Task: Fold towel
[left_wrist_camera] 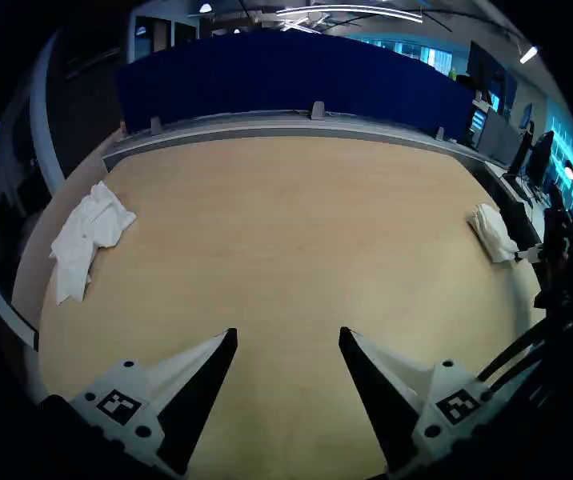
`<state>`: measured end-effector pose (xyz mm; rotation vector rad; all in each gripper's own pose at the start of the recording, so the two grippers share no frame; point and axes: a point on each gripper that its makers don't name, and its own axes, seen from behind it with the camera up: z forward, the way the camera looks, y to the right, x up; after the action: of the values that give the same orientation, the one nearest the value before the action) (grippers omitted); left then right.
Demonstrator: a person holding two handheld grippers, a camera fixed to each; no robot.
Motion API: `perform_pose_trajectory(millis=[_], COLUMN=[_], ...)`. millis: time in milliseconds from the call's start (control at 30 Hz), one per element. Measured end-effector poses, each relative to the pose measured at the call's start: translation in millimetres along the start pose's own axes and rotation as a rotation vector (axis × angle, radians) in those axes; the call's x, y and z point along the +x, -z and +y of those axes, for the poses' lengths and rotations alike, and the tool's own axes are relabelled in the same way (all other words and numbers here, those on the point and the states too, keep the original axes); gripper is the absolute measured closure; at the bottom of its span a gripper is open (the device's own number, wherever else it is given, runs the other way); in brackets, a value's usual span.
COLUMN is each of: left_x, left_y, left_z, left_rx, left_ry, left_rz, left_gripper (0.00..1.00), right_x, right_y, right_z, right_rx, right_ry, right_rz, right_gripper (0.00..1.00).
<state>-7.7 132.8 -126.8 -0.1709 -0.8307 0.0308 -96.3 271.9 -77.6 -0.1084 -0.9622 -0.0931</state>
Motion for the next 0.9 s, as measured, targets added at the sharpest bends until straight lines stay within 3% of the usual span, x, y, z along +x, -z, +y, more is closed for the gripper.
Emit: perform_pose_trajectory(millis=[300, 633, 733, 833, 900], left_x=[-1, 2, 3, 3, 3], left_y=[2.9, 2.5, 2.0, 2.0, 2.3], left_z=[-2.0, -1.3, 0.1, 0.9, 1.0], left_rx=[0.001, -0.004, -0.01, -0.013, -0.014], left_ry=[-0.003, -0.002, -0.003, -0.005, -0.006], left_rz=[0.001, 0.005, 0.007, 0.008, 0.008], left_gripper=[0.06, 0.06, 0.06, 0.06, 0.06], right_x=[-3, -5, -1, 5, 10], right_y=[-0.4, 14.2, 18.0, 21.1, 22.7], right_z=[0, -4, -10, -18, -24], right_rx=[-0.015, -0.01, 0.003, 0.025, 0.039], right_ry=[-0.002, 0.014, 0.021, 0.03, 0.038], right_rz=[-0.004, 0.027, 0.044, 0.064, 0.077], right_gripper=[0.86, 0.34, 0.3, 0.18, 0.17])
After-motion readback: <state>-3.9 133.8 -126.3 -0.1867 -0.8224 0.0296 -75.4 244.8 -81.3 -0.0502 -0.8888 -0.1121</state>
